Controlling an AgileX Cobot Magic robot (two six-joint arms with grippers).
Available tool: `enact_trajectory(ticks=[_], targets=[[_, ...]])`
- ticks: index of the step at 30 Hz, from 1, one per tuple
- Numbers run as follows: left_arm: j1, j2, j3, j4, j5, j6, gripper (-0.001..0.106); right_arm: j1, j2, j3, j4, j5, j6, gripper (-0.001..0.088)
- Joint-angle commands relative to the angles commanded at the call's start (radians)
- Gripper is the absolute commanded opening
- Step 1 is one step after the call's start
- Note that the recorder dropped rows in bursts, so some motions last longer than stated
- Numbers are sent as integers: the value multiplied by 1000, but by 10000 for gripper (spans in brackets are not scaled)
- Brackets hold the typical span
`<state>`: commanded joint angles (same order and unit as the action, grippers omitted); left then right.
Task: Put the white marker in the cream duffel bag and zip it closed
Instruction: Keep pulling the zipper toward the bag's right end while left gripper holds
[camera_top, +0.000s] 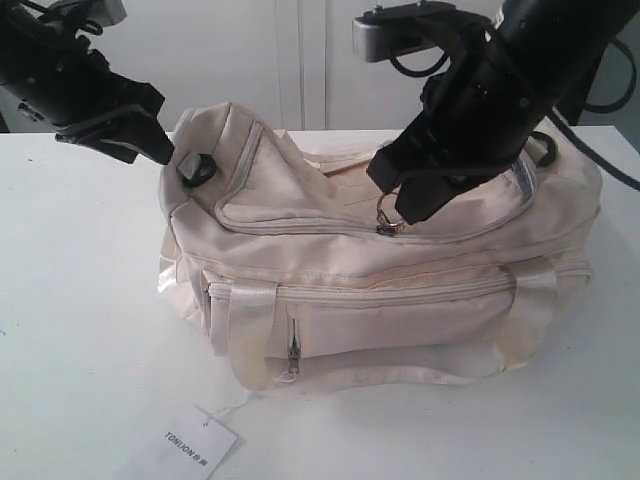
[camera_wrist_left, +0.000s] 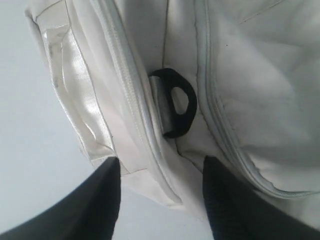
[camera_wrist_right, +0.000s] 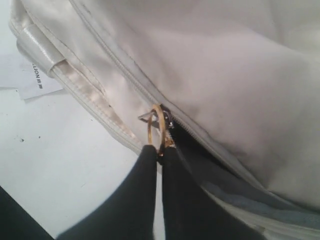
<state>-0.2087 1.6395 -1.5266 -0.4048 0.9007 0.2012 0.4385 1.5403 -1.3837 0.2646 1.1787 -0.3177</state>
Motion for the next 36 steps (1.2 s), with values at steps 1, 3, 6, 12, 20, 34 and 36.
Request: enact_trajectory(ticks=[1,3,6,12,20,34,36], targets=[[0,-2,0,0,14,-4,549,0,0,10,0,-9,0,0],[0,-2,0,0,61,-14,549,0,0,38,0,-31,0,0],[-2,-2,2,-7,97,-54,549,0,0,47,0,-54,0,0],[-2,-2,92,-91,75,-56,549,0,0,47,5,-60,0,0],[-2,-2,189,-192,8,-45,549,0,0,47,7,-60,0,0],[-2,-2,260,-244,-62,11,426,0,0,47,7,-62,0,0],[-2,-2,276,-259,-63,42,222,0,0,47,7,-64,0,0]])
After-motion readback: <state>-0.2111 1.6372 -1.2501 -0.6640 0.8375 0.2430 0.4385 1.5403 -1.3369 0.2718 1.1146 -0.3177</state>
